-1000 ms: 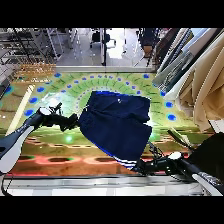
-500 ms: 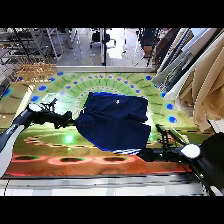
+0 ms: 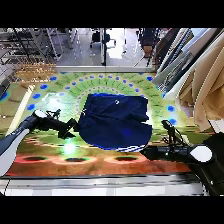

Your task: Fold the clothes and pants, and hang the long-sleeved shirts on hangers.

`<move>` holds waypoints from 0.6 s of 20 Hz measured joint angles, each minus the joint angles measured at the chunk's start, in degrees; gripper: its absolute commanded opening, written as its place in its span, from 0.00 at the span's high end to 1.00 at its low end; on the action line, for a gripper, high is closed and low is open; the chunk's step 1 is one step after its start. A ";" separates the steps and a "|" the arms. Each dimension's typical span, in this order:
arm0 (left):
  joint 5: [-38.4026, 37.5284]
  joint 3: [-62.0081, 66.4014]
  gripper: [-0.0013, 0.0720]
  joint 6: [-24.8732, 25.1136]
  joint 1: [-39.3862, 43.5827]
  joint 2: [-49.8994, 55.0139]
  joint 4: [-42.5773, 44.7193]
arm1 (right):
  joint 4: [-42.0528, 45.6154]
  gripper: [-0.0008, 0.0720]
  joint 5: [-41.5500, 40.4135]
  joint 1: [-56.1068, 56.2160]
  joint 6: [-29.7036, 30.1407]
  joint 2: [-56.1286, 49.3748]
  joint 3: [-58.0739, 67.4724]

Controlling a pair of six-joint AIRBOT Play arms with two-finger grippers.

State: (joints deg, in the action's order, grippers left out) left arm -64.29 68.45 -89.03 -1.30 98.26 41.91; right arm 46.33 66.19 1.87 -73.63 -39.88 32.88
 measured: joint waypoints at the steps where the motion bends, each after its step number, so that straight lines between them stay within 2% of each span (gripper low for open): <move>1: 1.99 -0.20 0.73 -0.24 0.04 0.20 -1.36 | 0.04 0.98 -0.02 0.00 -0.07 0.07 0.04; 3: 5.81 -0.42 0.83 -0.66 0.09 0.42 -3.43 | 0.26 0.98 0.11 0.00 -0.09 0.11 0.09; 5: 9.57 -0.52 0.97 -0.85 0.09 0.85 -4.79 | 0.42 0.98 0.83 0.00 0.17 0.15 0.09; 9: 10.73 -0.59 0.98 -0.02 0.09 1.62 -5.95 | 0.42 0.98 2.21 0.00 0.85 0.20 0.15; 12: 8.59 -0.57 0.98 4.31 -0.59 0.31 -6.25 | 0.61 0.98 3.54 0.00 1.66 0.90 1.29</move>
State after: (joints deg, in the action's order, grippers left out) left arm -55.70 67.88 -84.73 -1.89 98.56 35.66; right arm 46.94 69.73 1.87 -71.96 -38.98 34.17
